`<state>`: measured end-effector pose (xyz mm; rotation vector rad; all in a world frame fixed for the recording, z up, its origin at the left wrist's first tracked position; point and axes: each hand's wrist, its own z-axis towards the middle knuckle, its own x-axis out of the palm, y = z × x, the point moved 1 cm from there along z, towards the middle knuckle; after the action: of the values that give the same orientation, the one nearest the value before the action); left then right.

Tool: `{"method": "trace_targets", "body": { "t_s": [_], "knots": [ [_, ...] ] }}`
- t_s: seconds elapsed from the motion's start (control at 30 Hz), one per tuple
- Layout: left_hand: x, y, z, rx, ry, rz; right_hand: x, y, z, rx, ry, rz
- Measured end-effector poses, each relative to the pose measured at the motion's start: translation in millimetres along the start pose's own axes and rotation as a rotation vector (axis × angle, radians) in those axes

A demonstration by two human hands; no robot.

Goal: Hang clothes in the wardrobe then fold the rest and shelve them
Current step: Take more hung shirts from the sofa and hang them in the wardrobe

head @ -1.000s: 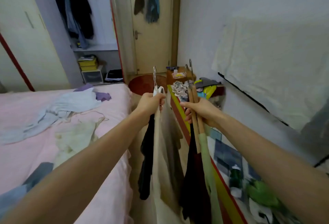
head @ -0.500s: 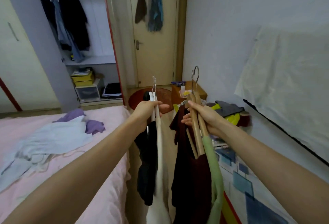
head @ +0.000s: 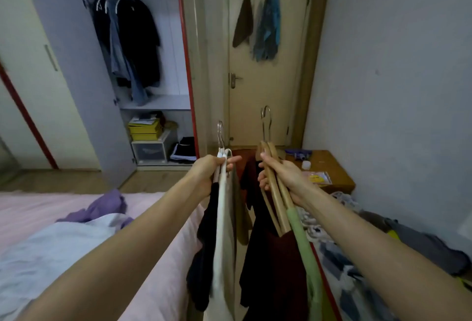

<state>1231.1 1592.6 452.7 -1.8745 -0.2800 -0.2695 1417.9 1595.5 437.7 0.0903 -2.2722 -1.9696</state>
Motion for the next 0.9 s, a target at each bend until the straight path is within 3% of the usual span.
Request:
{"method": "trace_targets", "body": {
  "t_s": [0.43, 0.63, 0.9],
  "knots": [
    [-73, -118, 362, 0.076, -0.093, -0.185, 46, 37, 397, 0.102, 0.249, -0.206],
    [-107, -182, 494, 0.076, -0.223, -0.364, 83, 67, 555, 0.113, 0.317, -0.263],
    [-190, -239, 652, 0.145, -0.533, -0.296, 157, 78, 774, 0.074, 0.454, -0.371]
  ]
}}
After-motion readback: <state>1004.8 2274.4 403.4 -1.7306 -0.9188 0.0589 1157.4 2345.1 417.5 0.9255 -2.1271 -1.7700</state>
